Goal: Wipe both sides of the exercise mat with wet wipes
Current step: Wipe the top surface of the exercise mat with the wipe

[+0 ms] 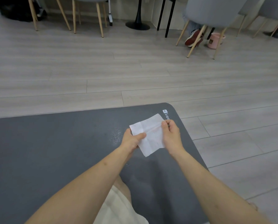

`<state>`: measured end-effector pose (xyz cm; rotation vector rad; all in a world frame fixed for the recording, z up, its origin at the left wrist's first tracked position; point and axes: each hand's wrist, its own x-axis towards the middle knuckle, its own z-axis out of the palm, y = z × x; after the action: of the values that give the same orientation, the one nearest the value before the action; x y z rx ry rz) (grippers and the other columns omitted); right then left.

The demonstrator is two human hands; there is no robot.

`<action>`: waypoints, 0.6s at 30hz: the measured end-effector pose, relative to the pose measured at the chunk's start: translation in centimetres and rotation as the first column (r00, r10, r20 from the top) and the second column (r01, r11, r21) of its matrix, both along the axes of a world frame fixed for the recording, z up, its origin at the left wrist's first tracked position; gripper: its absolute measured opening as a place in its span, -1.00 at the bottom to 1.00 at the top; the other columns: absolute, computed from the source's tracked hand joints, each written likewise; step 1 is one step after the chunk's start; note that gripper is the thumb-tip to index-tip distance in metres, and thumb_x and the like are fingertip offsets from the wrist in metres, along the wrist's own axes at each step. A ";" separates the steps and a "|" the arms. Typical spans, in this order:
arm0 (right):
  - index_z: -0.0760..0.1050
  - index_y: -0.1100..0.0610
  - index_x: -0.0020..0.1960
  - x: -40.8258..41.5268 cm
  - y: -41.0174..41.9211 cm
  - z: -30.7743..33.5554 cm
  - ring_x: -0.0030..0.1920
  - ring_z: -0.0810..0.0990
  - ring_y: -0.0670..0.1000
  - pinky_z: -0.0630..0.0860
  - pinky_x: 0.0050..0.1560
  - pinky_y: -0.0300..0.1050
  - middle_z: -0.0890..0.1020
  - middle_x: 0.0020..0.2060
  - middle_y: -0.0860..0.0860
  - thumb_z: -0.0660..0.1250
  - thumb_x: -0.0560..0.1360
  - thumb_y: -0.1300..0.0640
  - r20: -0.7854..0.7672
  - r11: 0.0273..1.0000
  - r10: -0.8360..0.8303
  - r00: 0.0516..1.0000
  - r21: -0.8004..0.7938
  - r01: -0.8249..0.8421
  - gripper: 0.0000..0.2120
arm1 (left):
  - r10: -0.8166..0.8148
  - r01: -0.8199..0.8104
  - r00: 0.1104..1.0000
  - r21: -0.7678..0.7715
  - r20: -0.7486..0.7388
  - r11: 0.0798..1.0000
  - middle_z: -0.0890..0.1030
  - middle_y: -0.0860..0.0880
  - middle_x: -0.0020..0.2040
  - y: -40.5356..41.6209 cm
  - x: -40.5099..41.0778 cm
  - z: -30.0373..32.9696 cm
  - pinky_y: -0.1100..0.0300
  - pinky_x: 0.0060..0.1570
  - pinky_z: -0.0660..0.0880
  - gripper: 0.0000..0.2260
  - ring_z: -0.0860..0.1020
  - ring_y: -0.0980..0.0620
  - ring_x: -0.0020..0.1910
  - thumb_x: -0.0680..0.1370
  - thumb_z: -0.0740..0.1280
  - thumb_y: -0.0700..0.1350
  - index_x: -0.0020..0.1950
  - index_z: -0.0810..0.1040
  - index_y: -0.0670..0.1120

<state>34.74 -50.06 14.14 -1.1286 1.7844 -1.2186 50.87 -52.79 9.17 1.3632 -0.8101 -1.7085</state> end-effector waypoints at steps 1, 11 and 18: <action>0.49 0.19 0.06 0.1 0.1 0.0 -0.23 0.46 -0.11 0.39 -0.30 -0.41 0.54 -0.17 -0.04 0.19 0.72 0.09 -0.009 1.000 -0.007 1.000 -0.011 0.007 -0.81 | 0.000 0.000 1.000 0.010 0.005 1.000 0.70 -0.06 0.13 0.1 0.2 0.1 0.01 -0.02 0.66 -0.62 0.71 -0.04 0.02 0.49 0.51 -0.21 0.27 0.51 -0.10; 0.48 0.13 0.01 0.4 0.3 0.7 -0.18 0.50 -0.09 0.43 -0.18 -0.23 0.56 -0.14 -0.05 0.19 0.72 0.08 0.020 1.000 0.004 1.000 -0.016 -0.004 -0.82 | 0.020 0.016 0.956 0.119 -0.291 0.993 0.72 -0.13 0.12 1.0 2.1 0.8 0.08 0.01 0.62 -0.66 0.70 -0.06 0.08 0.55 0.46 -0.21 0.30 0.56 -0.24; 0.48 0.14 0.04 0.4 0.4 1.2 -0.20 0.46 -0.07 0.40 -0.21 -0.19 0.53 -0.18 -0.05 0.18 0.72 0.07 0.017 1.000 -0.017 1.000 -0.016 0.018 -0.81 | 0.028 0.007 0.931 0.095 -0.364 0.995 0.69 -0.15 0.18 1.1 2.0 1.8 -0.01 0.10 0.63 -0.65 0.67 -0.12 0.17 0.56 0.45 -0.25 0.33 0.53 -0.19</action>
<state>35.13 -49.69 15.34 -1.1110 1.7787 -1.2512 52.92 -51.71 10.93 1.0574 -0.5136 -1.9364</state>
